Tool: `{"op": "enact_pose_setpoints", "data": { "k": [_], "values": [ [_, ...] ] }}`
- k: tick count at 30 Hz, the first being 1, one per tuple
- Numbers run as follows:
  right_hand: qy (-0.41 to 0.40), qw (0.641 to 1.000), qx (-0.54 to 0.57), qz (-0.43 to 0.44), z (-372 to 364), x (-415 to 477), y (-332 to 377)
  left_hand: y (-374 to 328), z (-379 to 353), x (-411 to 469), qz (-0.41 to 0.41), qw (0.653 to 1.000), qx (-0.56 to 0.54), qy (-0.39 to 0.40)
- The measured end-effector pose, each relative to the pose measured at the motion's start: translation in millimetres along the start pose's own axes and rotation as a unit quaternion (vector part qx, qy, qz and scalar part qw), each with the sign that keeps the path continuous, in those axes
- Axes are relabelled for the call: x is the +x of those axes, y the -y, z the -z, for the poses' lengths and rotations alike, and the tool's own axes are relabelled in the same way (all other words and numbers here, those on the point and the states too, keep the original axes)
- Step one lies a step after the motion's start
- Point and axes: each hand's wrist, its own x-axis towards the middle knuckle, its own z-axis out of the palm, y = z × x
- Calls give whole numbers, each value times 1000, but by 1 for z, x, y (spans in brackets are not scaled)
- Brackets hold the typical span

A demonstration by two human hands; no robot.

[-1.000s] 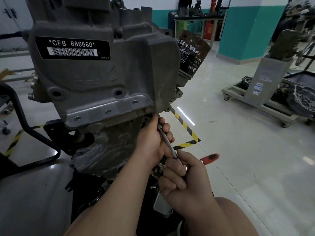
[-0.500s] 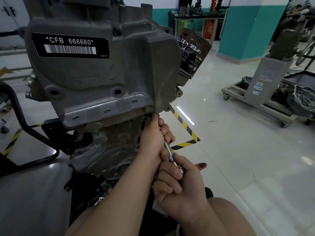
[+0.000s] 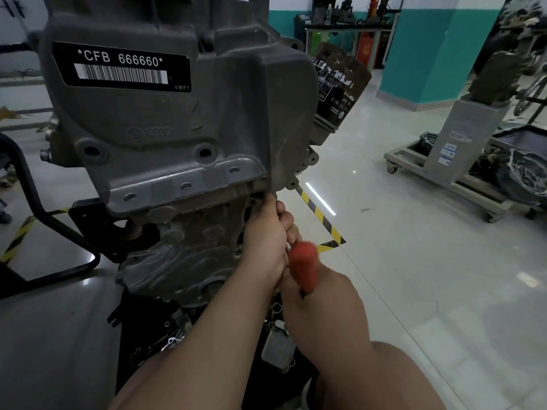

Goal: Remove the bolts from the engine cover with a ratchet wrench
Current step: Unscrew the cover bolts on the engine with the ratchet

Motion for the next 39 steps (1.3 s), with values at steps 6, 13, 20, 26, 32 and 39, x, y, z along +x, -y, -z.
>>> {"op": "enact_pose_setpoints", "data": {
  "k": [6,13,20,26,32,39],
  "values": [
    [60,876,441,-182,4,4,7,-1,6,-3,11,998,-48,42],
    [232,442,820,-281,3,5,-1,1,7,-4,23,996,-71,46],
    [269,441,815,-263,-10,-3,2,0,9,-7,1,999,-12,35],
    [280,438,821,-237,-9,-3,-2,0,8,-6,2,1000,12,28],
    [91,851,487,-175,-8,-4,1,1,8,-3,-3,999,38,17],
    [63,988,-138,27,16,-4,17,1,4,-4,-2,999,36,11]
  ]
}}
